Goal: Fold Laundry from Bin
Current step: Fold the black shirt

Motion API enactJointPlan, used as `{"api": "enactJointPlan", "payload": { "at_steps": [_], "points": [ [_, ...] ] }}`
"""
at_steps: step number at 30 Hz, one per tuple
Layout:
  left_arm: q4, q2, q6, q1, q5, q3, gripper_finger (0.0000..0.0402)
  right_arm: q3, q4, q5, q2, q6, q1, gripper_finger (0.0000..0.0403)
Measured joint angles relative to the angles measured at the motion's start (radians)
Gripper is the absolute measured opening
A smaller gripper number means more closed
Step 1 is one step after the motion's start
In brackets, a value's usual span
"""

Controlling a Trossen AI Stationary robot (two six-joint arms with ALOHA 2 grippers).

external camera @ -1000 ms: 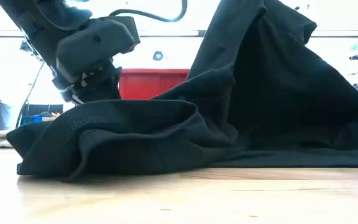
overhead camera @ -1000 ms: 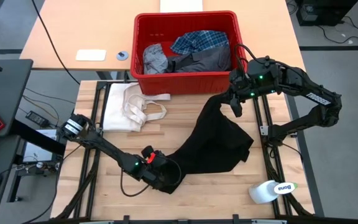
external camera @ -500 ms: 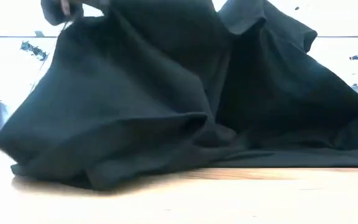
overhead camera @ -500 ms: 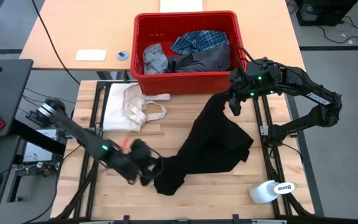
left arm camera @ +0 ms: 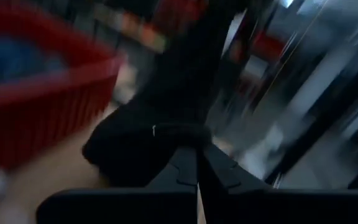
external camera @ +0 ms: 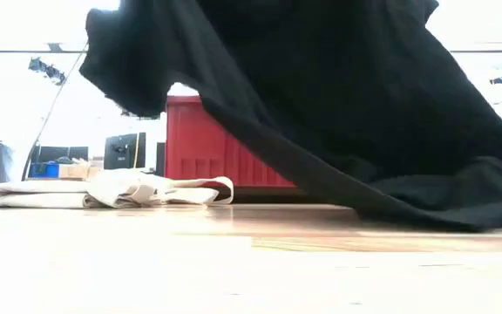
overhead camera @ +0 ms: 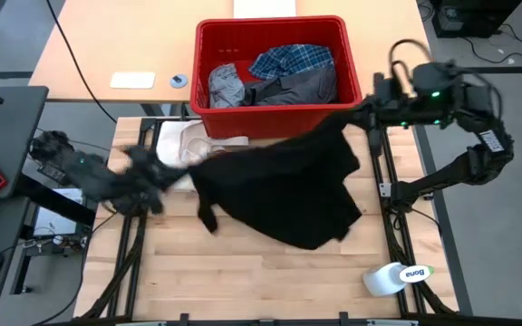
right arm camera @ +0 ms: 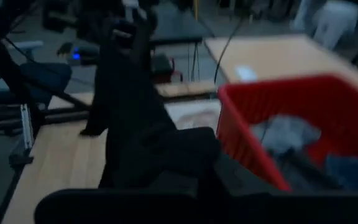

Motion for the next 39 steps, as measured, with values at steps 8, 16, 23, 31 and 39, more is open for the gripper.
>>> {"api": "enactJointPlan", "payload": {
  "at_steps": [8,16,23,31,39],
  "points": [
    [0.590,-0.185,0.533,0.000,-0.001,0.001,0.0003,0.159,0.002,0.296,-0.012,-0.139,0.000,0.0012],
    [0.672,-0.243,0.747,0.000,-0.089,0.003,0.0002,0.191,0.072,0.641,-0.005,-0.203,0.000,0.0012],
    [0.672,-0.207,0.868,-0.001,-0.098,0.146,0.0002,0.191,0.300,0.681,0.012,-0.422,-0.008,0.0011],
    [0.677,-0.105,0.993,-0.001,-0.103,0.327,0.0014,0.192,0.278,0.630,0.051,-0.403,-0.028,0.0011],
    [0.682,-0.055,1.009,-0.001,-0.133,0.340,0.0025,0.192,0.054,0.500,0.065,-0.222,-0.046,0.0011]
  ]
}}
